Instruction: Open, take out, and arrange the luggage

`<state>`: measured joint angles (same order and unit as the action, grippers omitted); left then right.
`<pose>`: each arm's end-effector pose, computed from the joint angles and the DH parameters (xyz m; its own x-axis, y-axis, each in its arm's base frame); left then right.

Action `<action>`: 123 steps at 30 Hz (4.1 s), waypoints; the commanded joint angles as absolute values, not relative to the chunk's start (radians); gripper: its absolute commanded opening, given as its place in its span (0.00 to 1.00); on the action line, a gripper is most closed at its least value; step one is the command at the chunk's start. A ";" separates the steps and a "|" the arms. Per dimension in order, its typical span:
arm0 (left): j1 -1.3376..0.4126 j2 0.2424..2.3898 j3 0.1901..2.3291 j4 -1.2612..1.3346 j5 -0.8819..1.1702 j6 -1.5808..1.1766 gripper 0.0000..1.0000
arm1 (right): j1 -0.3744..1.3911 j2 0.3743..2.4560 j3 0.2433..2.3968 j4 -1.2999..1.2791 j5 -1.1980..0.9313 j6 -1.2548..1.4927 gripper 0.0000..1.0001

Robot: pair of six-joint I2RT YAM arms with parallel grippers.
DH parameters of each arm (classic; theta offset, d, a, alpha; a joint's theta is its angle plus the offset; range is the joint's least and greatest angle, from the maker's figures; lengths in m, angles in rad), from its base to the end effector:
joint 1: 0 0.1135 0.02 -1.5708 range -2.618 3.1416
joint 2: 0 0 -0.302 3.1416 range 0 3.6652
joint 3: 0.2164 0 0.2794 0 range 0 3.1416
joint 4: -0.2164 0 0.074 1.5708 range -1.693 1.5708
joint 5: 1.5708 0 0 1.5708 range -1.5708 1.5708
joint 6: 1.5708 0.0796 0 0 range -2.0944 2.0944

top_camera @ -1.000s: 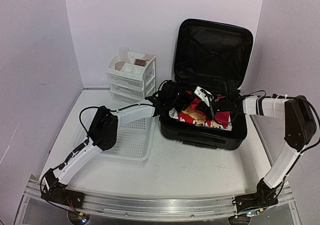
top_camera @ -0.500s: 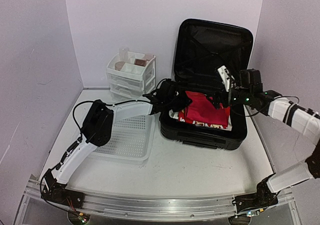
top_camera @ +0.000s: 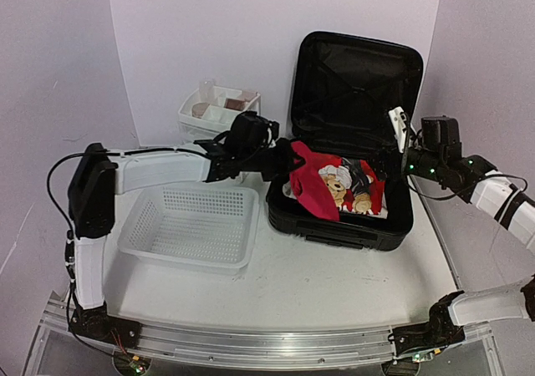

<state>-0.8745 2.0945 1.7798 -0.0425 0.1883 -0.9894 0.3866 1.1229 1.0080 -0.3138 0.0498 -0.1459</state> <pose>0.3680 -0.4635 0.2944 -0.8470 -0.2667 -0.4598 0.2883 0.4963 -0.8189 0.2856 0.1120 0.3502 -0.3323 -0.2920 -0.8968 -0.3870 0.9093 -0.1527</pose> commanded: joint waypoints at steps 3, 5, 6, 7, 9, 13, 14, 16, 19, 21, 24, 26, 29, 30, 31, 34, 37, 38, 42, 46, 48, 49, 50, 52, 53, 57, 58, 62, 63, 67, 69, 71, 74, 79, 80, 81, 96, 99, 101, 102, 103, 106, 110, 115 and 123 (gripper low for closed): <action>-0.814 1.749 1.432 -0.043 0.243 -0.975 0.00 | 0.384 1.125 1.009 -0.319 0.048 -0.123 0.98; -0.780 1.673 1.339 -0.066 0.257 -0.977 0.00 | 0.384 1.132 1.017 -0.319 0.044 -0.123 0.98; -0.762 1.639 1.298 -0.073 0.270 -0.988 0.00 | 0.385 1.137 1.022 -0.319 0.037 -0.123 0.98; -0.743 1.608 1.258 -0.075 0.283 -0.998 0.00 | 0.384 1.141 1.026 -0.319 0.030 -0.123 0.98; -0.709 1.555 1.194 -0.074 0.304 -1.006 0.00 | 0.385 1.154 1.035 -0.318 0.016 -0.120 0.98; -0.676 1.464 1.095 -0.075 0.310 -0.999 0.00 | 0.385 1.179 1.054 -0.320 -0.017 -0.110 0.98; -0.669 1.439 1.068 -0.075 0.307 -0.990 0.00 | 0.385 1.180 1.055 -0.320 -0.023 -0.108 0.98; -0.646 1.396 1.016 -0.075 0.315 -0.985 0.00 | 0.385 1.178 1.057 -0.321 -0.027 -0.100 0.98; -0.600 1.362 0.959 -0.079 0.379 -0.956 0.00 | 0.385 1.171 1.057 -0.324 -0.027 -0.098 0.98; -0.565 1.346 0.915 -0.081 0.407 -0.946 0.00 | 0.385 1.168 1.058 -0.329 -0.026 -0.100 0.98; -0.503 1.340 0.860 -0.083 0.452 -0.906 0.00 | 0.384 1.164 1.058 -0.339 -0.019 -0.101 0.98; -0.467 1.337 0.848 -0.087 0.482 -0.854 0.00 | 0.385 1.163 1.062 -0.348 -0.021 -0.101 0.98; -0.421 1.355 0.847 -0.111 0.534 -0.774 0.00 | 0.385 1.161 1.062 -0.357 -0.026 -0.101 0.98; -0.407 1.368 0.851 -0.124 0.550 -0.749 0.00 | 0.385 1.161 1.062 -0.359 -0.027 -0.102 0.98; -0.397 1.379 0.849 -0.133 0.555 -0.719 0.00 | 0.385 1.161 1.062 -0.361 -0.028 -0.103 0.98; -0.378 1.418 0.847 -0.167 0.541 -0.622 0.00 | 0.385 1.160 1.063 -0.368 -0.027 -0.108 0.98; -0.357 1.449 0.838 -0.187 0.494 -0.542 0.00 | 0.385 1.159 1.067 -0.376 -0.026 -0.117 0.98; -0.346 1.459 0.842 -0.187 0.494 -0.523 0.00 | 0.385 1.157 1.068 -0.377 -0.024 -0.120 0.98; -0.336 1.517 0.880 -0.184 0.448 -0.419 0.00 | 0.385 1.164 1.063 -0.377 -0.022 -0.127 0.98; -0.319 1.565 0.897 -0.177 0.416 -0.401 0.00 | 0.385 1.184 1.078 -0.386 -0.045 -0.128 0.98; -0.314 1.560 0.886 -0.176 0.382 -0.402 0.00 | 0.385 1.179 1.078 -0.386 -0.046 -0.131 0.98; -0.310 1.555 0.879 -0.178 0.364 -0.404 0.00 | 0.386 1.176 1.076 -0.386 -0.041 -0.132 0.98; -0.305 1.553 0.874 -0.183 0.346 -0.409 0.00 | 0.385 1.174 1.075 -0.387 -0.038 -0.133 0.98; -0.300 1.551 0.871 -0.203 0.325 -0.413 0.00 | 0.385 1.178 1.075 -0.387 -0.038 -0.136 0.98; -0.300 1.550 0.869 -0.206 0.316 -0.416 0.00 | 0.385 1.181 1.075 -0.386 -0.040 -0.138 0.98; -0.299 1.538 0.837 -0.209 0.269 -0.428 0.00 | 0.385 1.196 1.080 -0.387 -0.047 -0.139 0.98; -0.299 1.537 0.832 -0.210 0.259 -0.426 0.00 | 0.385 1.199 1.081 -0.385 -0.049 -0.140 0.98; -0.298 1.526 0.815 -0.218 0.236 -0.423 0.00 | 0.385 1.211 1.088 -0.379 -0.056 -0.141 0.98; -0.298 1.525 0.808 -0.218 0.226 -0.423 0.00 | 0.385 1.212 1.089 -0.379 -0.057 -0.142 0.98; -0.298 1.530 0.805 -0.232 0.178 -0.429 0.03 | 0.385 1.222 1.089 -0.377 -0.054 -0.141 0.98; -0.299 1.510 0.810 -0.270 0.132 -0.441 0.19 | 0.385 1.230 1.095 -0.379 -0.052 -0.136 0.98; -0.304 1.459 0.826 -0.349 0.034 -0.457 0.35 | 0.385 1.229 1.095 -0.379 -0.036 -0.133 0.98; -0.328 1.339 0.866 -0.494 -0.200 -0.479 0.56 | 0.385 1.230 1.104 -0.385 0.033 -0.113 0.98; -0.347 1.139 0.926 -0.525 -0.183 -0.429 0.64 | 0.384 1.279 1.119 -0.417 0.124 -0.096 0.98; -0.348 1.138 0.942 -0.506 -0.079 -0.428 0.66 | 0.384 1.302 1.136 -0.436 0.129 -0.087 0.98; -0.348 1.148 0.959 -0.469 0.019 -0.435 0.67 | 0.384 1.327 1.157 -0.463 0.124 -0.078 0.98; -0.607 1.588 1.259 -0.151 0.445 -0.725 0.66 | 0.578 1.720 1.349 -0.557 0.107 -0.650 0.98; -0.610 1.595 1.246 -0.100 0.466 -0.768 0.66 | 0.623 1.817 1.400 -0.540 0.186 -0.718 0.98; -0.613 1.589 1.238 -0.094 0.471 -0.772 0.66 | 0.639 1.863 1.429 -0.527 0.207 -0.742 0.97; -0.614 1.584 1.228 -0.092 0.470 -0.773 0.66 | 0.646 1.881 1.438 -0.515 0.219 -0.749 0.97; -0.614 1.577 1.219 -0.092 0.471 -0.773 0.66 | 0.653 1.899 1.443 -0.499 0.237 -0.756 0.96; -0.614 1.553 1.187 -0.092 0.465 -0.770 0.66 | 0.658 1.935 1.435 -0.417 0.284 -0.762 0.96; -0.614 1.532 1.163 -0.091 0.454 -0.768 0.66 | 0.659 1.978 1.455 -0.350 0.360 -0.744 0.95; -0.614 1.538 1.169 -0.092 0.461 -0.764 0.66 | 0.655 2.015 1.500 -0.334 0.391 -0.732 0.89; -0.614 1.535 1.182 -0.092 0.472 -0.762 0.66 | 0.612 1.940 1.482 -0.320 0.334 -0.649 0.85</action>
